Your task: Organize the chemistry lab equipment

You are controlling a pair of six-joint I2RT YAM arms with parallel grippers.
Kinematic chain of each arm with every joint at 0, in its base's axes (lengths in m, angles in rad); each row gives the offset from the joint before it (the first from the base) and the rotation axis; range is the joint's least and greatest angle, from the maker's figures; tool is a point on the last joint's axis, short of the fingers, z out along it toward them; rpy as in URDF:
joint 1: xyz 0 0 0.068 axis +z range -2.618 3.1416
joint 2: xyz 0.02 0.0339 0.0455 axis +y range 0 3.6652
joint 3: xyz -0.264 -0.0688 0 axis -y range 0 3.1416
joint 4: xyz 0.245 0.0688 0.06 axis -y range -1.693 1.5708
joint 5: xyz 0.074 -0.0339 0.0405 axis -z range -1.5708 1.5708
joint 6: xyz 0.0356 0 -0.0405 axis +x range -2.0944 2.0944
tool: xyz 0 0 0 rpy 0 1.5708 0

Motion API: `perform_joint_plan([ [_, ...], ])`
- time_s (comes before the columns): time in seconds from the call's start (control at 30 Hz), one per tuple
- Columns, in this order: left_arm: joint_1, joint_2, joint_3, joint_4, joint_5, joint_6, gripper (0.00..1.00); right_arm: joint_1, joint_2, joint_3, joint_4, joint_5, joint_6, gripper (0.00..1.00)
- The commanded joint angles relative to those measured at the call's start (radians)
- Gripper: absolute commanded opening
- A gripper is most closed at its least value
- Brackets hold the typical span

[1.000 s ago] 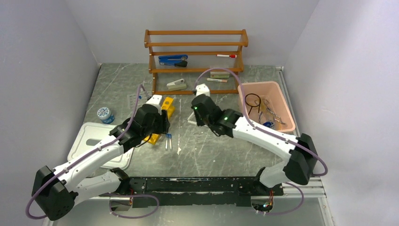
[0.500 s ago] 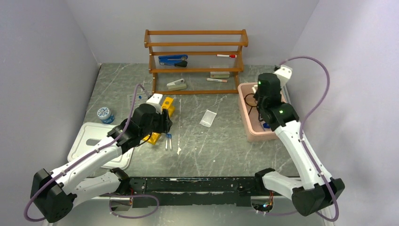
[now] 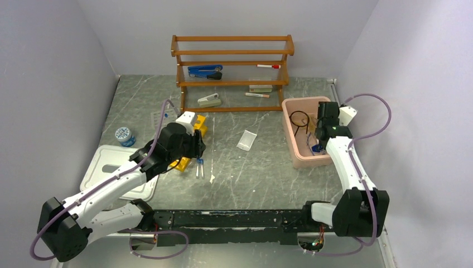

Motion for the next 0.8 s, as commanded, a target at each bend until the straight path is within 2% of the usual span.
perform_joint_plan([
  [0.0, 0.003, 0.018, -0.003, 0.046, 0.028, 0.018, 0.55, -0.053, 0.046, -0.032, 0.097, -0.078, -0.028, 0.00],
  [0.3, 0.003, 0.023, -0.007, 0.059, 0.038, 0.026, 0.56, -0.071, 0.137, -0.069, 0.150, -0.070, -0.050, 0.02],
  [0.53, 0.003, 0.032, -0.001, 0.059, 0.041, 0.030, 0.57, -0.071, 0.117, -0.031, 0.100, 0.000, -0.041, 0.26],
  [0.6, 0.003, 0.034, 0.000, 0.060, 0.042, 0.030, 0.59, -0.070, 0.090, -0.005, 0.085, -0.027, -0.046, 0.31],
  [0.77, 0.003, 0.033, 0.018, 0.056, -0.005, 0.033, 0.70, -0.056, 0.014, 0.066, 0.072, -0.146, -0.058, 0.37],
])
